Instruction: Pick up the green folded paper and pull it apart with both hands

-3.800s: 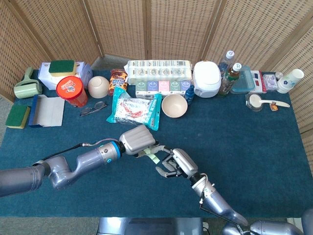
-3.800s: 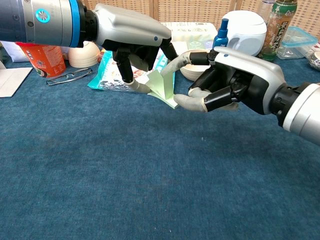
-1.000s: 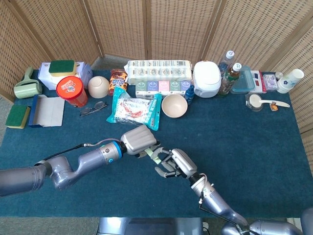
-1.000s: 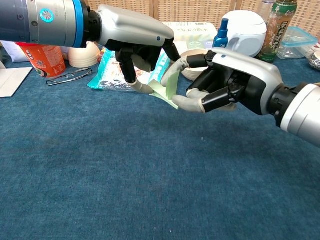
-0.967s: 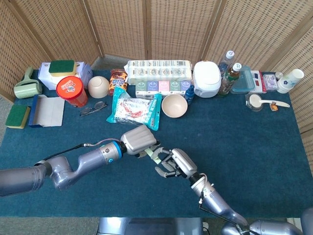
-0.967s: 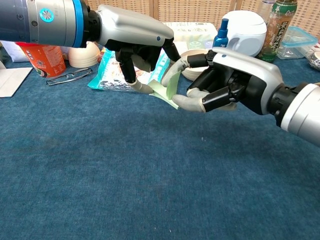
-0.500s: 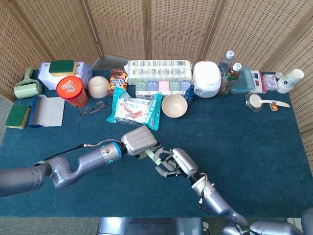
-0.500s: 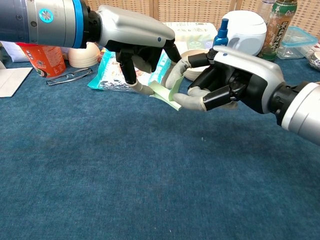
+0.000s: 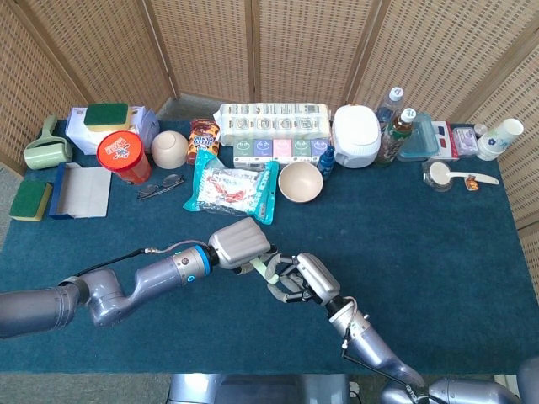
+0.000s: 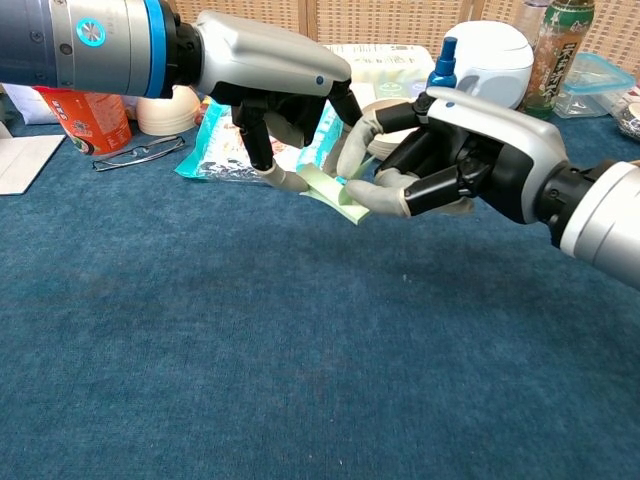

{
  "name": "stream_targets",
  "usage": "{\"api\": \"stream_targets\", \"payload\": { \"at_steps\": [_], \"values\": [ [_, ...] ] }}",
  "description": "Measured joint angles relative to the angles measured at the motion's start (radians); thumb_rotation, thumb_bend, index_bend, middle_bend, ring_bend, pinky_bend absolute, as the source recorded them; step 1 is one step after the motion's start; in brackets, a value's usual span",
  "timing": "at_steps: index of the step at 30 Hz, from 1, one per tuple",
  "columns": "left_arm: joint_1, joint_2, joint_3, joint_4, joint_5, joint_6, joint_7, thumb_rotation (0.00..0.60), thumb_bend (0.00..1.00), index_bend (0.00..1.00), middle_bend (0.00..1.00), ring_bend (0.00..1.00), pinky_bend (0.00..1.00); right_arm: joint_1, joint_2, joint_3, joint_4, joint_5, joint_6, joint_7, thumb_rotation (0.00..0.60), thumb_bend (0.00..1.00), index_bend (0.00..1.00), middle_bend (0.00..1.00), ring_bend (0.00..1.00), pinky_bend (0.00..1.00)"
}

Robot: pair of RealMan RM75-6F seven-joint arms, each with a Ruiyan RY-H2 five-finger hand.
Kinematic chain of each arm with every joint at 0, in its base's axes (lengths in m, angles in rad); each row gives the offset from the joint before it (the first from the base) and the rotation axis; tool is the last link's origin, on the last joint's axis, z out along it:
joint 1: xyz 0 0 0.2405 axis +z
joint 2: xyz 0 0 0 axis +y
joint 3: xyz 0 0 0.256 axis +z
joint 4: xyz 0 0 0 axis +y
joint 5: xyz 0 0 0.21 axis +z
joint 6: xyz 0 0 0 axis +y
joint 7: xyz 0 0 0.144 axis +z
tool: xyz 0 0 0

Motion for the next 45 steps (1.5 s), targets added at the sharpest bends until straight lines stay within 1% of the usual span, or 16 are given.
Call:
{"api": "stream_targets", "payload": {
  "at_steps": [10,18,28,45],
  "values": [
    [-0.001,-0.002,0.001,0.003,0.002,-0.001,-0.004,0.6,0.39,0.65,1.0,1.0,1.0,-0.002,-0.011,0.003,0.004,0.001,0.009,-0.002,0.6,0.4,0.61,1.0,1.0,1.0],
    [-0.002,-0.005,0.002,0.004,0.005,-0.004,-0.007,0.6,0.39,0.65,1.0,1.0,1.0,-0.003,-0.02,0.005,0.009,0.001,0.015,-0.006,0.6,0.4,0.63,1.0,1.0,1.0],
    [-0.001,-0.002,0.007,0.004,0.013,-0.004,-0.011,0.6,0.39,0.65,1.0,1.0,1.0,-0.006,-0.026,0.006,0.015,0.001,0.021,-0.013,0.6,0.4,0.73,1.0,1.0,1.0],
    [0.017,0.013,0.024,0.005,0.018,-0.002,-0.023,0.6,0.39,0.66,1.0,1.0,1.0,-0.012,-0.021,0.003,0.017,-0.006,0.029,-0.008,0.6,0.4,0.78,1.0,1.0,1.0]
  ]
}}
